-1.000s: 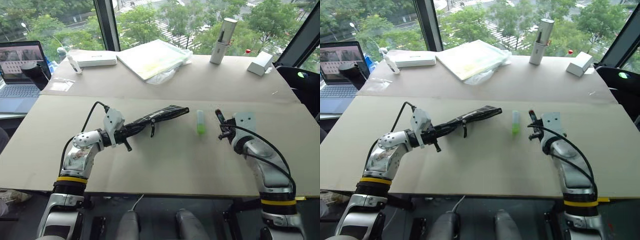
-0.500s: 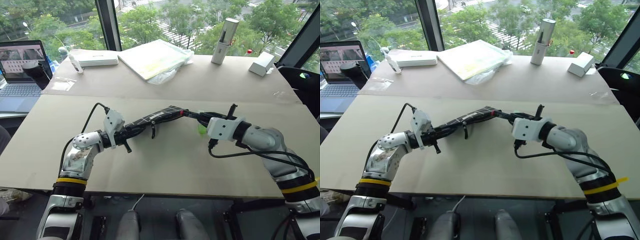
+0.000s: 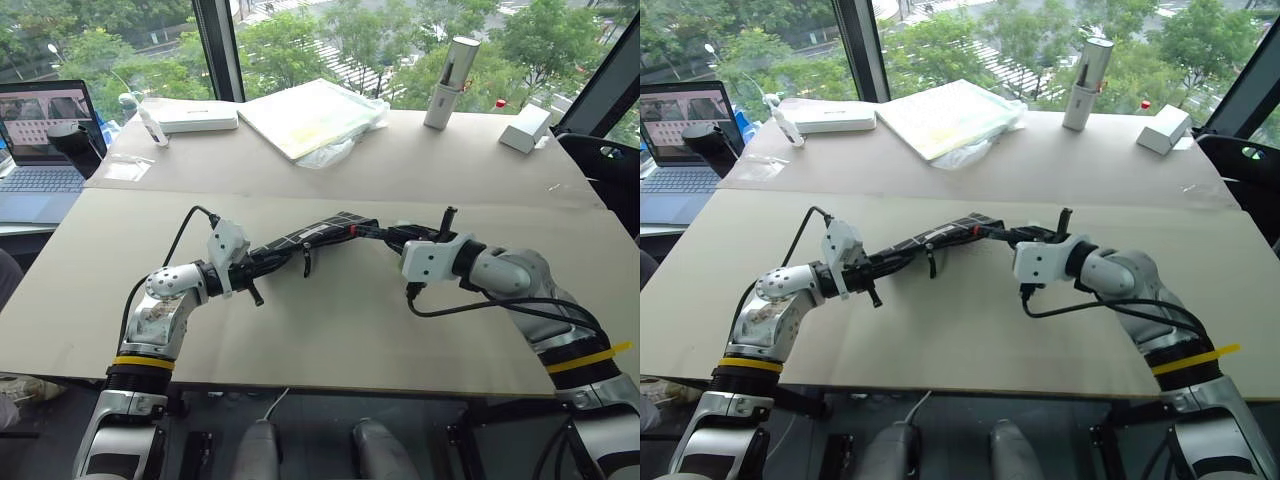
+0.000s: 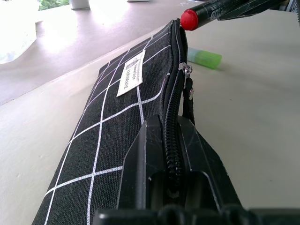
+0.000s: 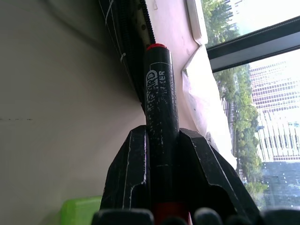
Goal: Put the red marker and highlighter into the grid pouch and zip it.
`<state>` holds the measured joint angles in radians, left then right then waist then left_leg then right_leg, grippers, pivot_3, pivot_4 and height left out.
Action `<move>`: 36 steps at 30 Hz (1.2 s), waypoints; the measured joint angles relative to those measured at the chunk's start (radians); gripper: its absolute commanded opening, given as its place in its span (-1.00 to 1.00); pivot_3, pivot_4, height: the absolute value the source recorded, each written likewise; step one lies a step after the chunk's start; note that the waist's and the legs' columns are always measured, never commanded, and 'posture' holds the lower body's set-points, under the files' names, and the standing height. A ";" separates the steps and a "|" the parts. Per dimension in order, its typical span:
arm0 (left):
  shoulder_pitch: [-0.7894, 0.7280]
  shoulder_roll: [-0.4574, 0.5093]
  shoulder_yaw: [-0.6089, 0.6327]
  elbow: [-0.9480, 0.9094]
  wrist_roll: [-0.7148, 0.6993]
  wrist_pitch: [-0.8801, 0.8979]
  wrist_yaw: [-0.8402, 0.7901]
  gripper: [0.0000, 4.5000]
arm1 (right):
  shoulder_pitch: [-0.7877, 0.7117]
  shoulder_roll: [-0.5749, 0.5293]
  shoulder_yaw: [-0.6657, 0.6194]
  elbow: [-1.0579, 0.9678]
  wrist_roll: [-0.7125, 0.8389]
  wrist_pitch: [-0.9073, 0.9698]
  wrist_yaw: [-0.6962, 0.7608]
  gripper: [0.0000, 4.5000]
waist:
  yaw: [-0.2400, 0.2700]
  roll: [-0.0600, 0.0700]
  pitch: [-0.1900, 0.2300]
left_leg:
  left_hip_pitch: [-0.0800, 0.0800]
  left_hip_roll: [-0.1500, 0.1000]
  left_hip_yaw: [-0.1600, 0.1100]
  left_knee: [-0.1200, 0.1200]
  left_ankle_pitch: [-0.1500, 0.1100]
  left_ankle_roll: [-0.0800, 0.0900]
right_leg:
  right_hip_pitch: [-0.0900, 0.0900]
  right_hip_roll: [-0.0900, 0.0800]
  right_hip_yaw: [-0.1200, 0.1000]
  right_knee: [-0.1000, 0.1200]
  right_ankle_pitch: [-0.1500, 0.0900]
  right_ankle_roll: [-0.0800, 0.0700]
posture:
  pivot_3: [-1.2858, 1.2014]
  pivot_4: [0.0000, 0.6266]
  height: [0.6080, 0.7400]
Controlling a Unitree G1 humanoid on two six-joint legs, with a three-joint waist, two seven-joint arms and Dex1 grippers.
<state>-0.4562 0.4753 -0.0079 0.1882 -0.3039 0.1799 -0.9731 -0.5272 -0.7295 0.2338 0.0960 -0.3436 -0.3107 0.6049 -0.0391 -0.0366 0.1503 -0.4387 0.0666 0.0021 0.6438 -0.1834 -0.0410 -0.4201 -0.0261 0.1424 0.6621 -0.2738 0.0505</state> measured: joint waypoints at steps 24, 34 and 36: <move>0.000 -0.005 -0.010 0.002 0.001 0.000 -0.013 -1.00 | -0.177 0.210 0.194 0.175 -0.186 -0.146 -0.019 -0.76 | -0.004 0.000 0.000 | 0.000 0.000 0.000 0.000 0.000 0.000 | -0.001 0.000 0.000 0.001 0.000 0.000 | 0.03 -0.52 0.96; 0.003 0.002 -0.007 -0.002 0.001 0.005 -0.009 -1.00 | -0.290 0.308 0.245 0.351 -0.230 -0.233 -0.060 0.09 | -0.005 0.000 0.000 | 0.000 0.000 0.000 0.000 0.001 -0.001 | -0.001 0.000 0.000 0.002 0.000 0.000 | 0.03 -0.52 0.96; 0.005 0.002 -0.007 -0.011 0.000 0.007 -0.007 -1.00 | -0.299 0.313 0.245 0.372 -0.229 -0.236 -0.076 0.35 | -0.005 0.000 0.000 | 0.000 0.000 0.000 0.000 0.001 -0.001 | -0.001 0.000 0.000 0.002 0.000 0.000 | 0.03 -0.52 0.96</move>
<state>-0.4510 0.4771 -0.0146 0.1770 -0.3034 0.1871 -0.9798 -0.8264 -0.4167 0.4791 0.4678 -0.5728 -0.5463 0.5289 -0.0440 -0.0364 0.1504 -0.4385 0.0668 0.0016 0.6439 -0.1829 -0.0419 -0.4208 -0.0261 0.1420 0.6642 -0.2735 0.0500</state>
